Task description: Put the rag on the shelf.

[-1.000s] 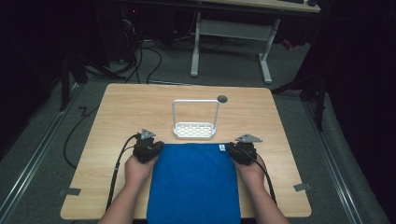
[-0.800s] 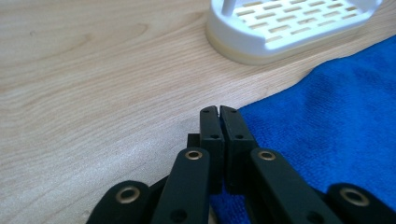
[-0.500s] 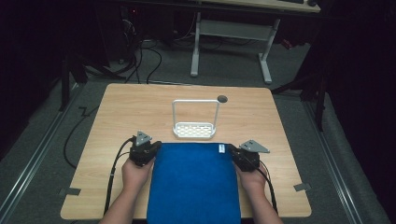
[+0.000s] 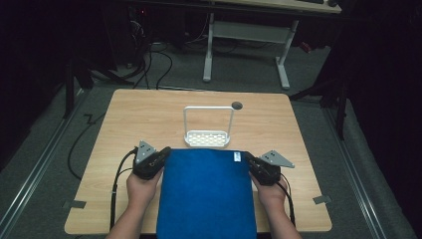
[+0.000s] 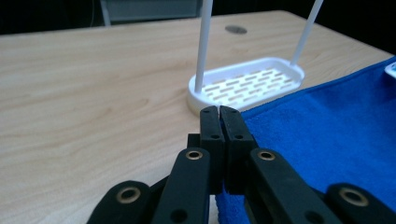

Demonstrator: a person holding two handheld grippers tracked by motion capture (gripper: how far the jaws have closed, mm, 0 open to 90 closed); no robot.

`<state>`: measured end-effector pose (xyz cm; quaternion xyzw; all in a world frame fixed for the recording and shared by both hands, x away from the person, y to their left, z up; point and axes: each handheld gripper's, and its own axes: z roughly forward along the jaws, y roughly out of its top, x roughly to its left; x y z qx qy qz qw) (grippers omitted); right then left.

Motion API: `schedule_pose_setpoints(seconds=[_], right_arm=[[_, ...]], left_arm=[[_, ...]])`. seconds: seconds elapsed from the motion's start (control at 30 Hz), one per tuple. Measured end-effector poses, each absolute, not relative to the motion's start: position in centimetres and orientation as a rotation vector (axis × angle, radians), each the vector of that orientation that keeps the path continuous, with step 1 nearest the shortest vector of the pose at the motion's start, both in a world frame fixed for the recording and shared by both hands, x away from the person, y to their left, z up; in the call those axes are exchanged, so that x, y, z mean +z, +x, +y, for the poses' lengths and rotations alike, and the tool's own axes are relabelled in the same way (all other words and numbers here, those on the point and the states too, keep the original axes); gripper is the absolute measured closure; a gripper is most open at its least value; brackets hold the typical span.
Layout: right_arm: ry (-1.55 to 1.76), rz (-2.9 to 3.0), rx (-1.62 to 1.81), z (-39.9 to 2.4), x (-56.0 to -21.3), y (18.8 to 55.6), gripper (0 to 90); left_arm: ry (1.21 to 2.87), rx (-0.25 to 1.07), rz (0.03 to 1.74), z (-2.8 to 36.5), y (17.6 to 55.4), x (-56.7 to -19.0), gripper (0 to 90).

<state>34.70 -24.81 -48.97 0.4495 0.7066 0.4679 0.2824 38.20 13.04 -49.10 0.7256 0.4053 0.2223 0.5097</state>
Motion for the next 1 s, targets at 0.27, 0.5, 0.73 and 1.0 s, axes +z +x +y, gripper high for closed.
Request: schedule_pose_setpoints(seconds=[0.27, 0.5, 0.73, 1.0], right_arm=[[1.166, 1.852, 1.293, -24.6, -47.9, 33.8, 88.5], [1.140, 1.797, 1.350, -24.8, -46.6, 33.2, 88.6], [1.101, 1.746, 1.387, -24.8, -44.9, 32.5, 88.6], [1.065, 1.701, 1.405, -24.7, -42.9, 32.4, 88.7]], left_arm=[[1.700, 0.567, 0.929, 12.9, 37.1, -47.8, 89.0], [1.654, 0.573, 0.910, 13.0, 36.4, -46.3, 89.0], [1.620, 0.607, 0.862, 12.7, 35.9, -44.7, 89.2], [1.592, 0.629, 0.840, 12.5, 36.4, -43.2, 89.3]])
